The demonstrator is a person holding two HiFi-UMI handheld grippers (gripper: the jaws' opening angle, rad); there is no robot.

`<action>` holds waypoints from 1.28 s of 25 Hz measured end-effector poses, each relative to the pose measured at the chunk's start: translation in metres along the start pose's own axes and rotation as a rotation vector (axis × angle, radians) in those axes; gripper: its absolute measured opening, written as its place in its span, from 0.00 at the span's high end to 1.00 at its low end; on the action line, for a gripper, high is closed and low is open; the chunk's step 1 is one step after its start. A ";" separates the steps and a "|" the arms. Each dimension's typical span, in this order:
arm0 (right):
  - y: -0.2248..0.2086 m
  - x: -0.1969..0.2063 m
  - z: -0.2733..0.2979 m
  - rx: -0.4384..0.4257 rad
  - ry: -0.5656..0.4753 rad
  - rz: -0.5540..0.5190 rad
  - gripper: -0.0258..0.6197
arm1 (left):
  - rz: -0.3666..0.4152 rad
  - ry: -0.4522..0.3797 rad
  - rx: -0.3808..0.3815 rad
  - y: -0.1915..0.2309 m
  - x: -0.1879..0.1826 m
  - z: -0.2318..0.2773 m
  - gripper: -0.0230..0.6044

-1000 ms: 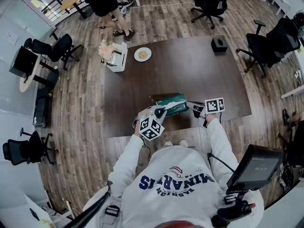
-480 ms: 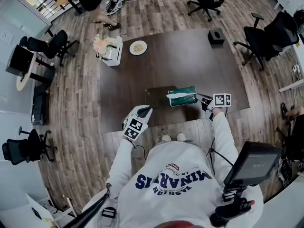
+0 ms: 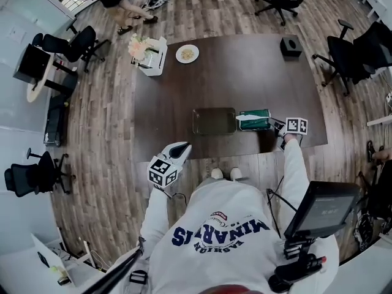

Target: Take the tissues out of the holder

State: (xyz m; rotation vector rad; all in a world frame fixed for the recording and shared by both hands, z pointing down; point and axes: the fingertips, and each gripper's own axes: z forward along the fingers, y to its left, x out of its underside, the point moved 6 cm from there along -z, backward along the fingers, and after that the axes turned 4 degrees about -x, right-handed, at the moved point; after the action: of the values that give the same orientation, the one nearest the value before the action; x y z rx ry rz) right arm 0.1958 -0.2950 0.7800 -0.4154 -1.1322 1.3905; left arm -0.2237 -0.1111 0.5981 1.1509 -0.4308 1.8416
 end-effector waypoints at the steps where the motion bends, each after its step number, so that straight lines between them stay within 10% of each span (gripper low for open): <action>1: -0.006 0.003 0.007 0.014 0.020 0.001 0.93 | -0.003 -0.008 0.001 -0.002 -0.002 -0.002 0.94; 10: -0.025 0.021 0.017 0.063 0.048 -0.076 0.92 | -0.032 -0.073 0.018 -0.026 -0.016 -0.016 0.94; 20: -0.013 0.011 -0.022 0.229 -0.033 -0.330 0.66 | -0.070 -0.177 0.091 -0.039 -0.043 -0.008 0.94; 26: 0.129 0.026 -0.052 -0.188 -0.213 -0.303 0.75 | -0.103 -0.248 0.118 -0.052 -0.059 -0.004 0.94; 29: 0.205 0.034 -0.069 -0.208 -0.341 -0.402 0.84 | -0.114 -0.266 0.131 -0.060 -0.062 -0.005 0.94; 32: 0.279 0.042 -0.091 -0.102 -0.435 -0.729 0.93 | -0.130 -0.291 0.140 -0.066 -0.064 -0.006 0.94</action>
State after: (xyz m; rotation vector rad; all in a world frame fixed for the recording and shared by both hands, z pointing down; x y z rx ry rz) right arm 0.1067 -0.1639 0.5297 0.2418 -1.5130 0.7867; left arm -0.1614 -0.1038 0.5309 1.5162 -0.3842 1.6173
